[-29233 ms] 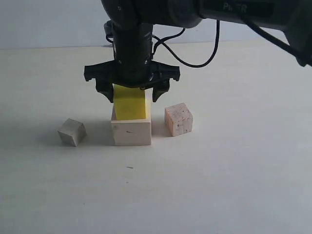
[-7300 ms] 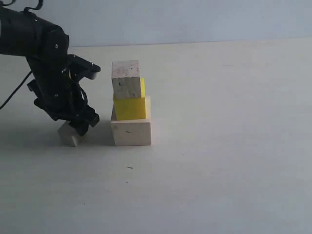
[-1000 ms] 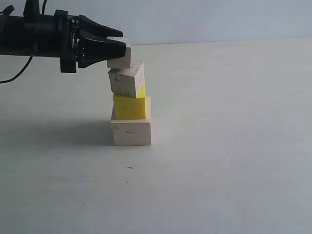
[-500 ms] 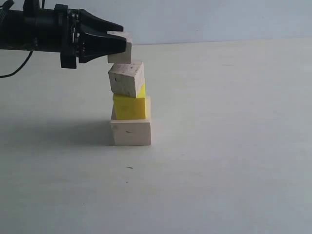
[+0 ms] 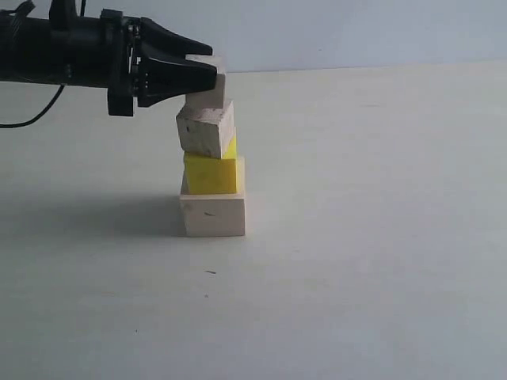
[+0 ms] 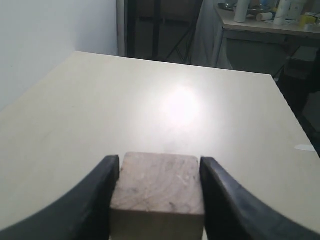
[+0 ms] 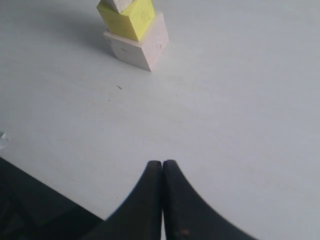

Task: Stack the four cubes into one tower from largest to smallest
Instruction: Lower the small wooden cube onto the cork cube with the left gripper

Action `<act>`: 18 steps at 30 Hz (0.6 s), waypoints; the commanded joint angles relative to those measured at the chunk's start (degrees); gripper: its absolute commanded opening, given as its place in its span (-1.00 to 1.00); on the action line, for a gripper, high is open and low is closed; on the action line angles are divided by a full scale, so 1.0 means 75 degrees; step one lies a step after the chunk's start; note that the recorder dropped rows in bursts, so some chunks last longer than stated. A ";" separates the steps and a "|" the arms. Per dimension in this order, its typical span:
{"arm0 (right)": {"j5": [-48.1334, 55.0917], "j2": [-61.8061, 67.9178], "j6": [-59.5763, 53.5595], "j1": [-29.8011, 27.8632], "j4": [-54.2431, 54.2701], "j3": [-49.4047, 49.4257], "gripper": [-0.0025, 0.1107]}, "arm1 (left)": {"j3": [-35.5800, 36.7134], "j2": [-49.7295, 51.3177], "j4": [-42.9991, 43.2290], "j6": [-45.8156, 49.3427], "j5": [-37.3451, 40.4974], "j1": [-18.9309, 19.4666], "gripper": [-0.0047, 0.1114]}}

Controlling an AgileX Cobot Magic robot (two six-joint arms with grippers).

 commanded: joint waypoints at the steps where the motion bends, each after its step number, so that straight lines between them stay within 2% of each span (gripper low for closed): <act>1: -0.0056 -0.0060 -0.0051 0.0015 -0.0012 0.0028 -0.95 | -0.0046 -0.0084 -0.0069 0.0005 0.0050 -0.0017 -0.92; 18: -0.0056 -0.0060 -0.0051 0.0015 -0.0012 0.0028 -0.95 | -0.0046 -0.0084 -0.0037 0.0005 -0.0251 -0.0024 -0.88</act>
